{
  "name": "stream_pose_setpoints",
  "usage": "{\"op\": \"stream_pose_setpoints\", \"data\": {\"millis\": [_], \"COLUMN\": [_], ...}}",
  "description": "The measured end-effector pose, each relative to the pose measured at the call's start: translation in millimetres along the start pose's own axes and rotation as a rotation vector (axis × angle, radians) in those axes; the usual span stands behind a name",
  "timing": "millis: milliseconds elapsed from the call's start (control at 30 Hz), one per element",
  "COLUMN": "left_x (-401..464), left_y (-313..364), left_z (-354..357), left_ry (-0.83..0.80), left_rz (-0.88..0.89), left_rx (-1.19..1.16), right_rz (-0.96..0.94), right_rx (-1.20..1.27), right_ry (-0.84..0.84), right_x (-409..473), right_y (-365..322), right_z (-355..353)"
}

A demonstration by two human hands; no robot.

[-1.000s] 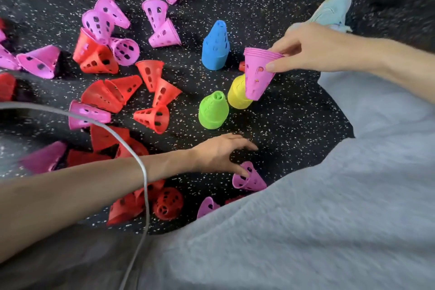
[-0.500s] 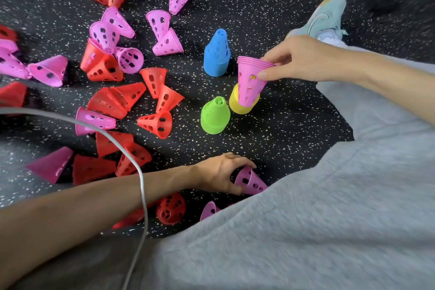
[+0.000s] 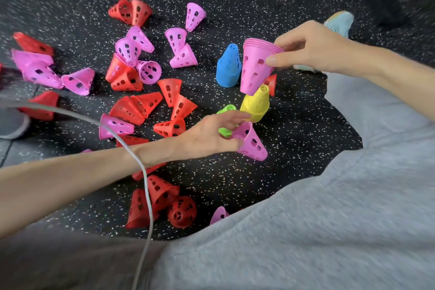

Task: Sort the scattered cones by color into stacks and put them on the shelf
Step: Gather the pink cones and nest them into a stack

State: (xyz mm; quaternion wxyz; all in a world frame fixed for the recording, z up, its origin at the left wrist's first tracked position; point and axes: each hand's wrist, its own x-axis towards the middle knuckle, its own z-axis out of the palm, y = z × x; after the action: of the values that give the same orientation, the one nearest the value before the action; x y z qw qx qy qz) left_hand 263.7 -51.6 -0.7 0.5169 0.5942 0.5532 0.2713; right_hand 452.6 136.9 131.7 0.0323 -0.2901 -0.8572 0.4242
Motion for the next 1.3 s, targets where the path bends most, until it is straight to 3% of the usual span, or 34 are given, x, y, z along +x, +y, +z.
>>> {"op": "stream_pose_setpoints", "data": {"millis": [267,700,900,1167,1300], "left_x": [-12.5,-4.3,-8.6,-31.6,-42.6], "left_y": [27.2,38.0,18.6,-34.1,-63.1], "left_z": [-50.5,-52.3,-56.0,-26.3,-4.0], "left_ry": [0.128,0.309,0.336,0.211,-0.083], "left_rz": [-0.038,0.005,0.038,-0.035,-0.087], "left_rx": [-0.102,-0.146,-0.259,-0.079,0.098], "right_rz": [-0.089,-0.017,-0.09,-0.066,-0.038], "right_rx": [0.035,-0.062,-0.205,-0.332,-0.32], "right_ry": [0.015,-0.193,-0.229,-0.307,-0.383], "right_x": [1.5,12.2,25.3,13.2,5.4], "right_y": [-32.0,-30.4,-38.4,-22.3,-28.4], "right_z": [11.9,50.7,56.5,68.6,75.0]}}
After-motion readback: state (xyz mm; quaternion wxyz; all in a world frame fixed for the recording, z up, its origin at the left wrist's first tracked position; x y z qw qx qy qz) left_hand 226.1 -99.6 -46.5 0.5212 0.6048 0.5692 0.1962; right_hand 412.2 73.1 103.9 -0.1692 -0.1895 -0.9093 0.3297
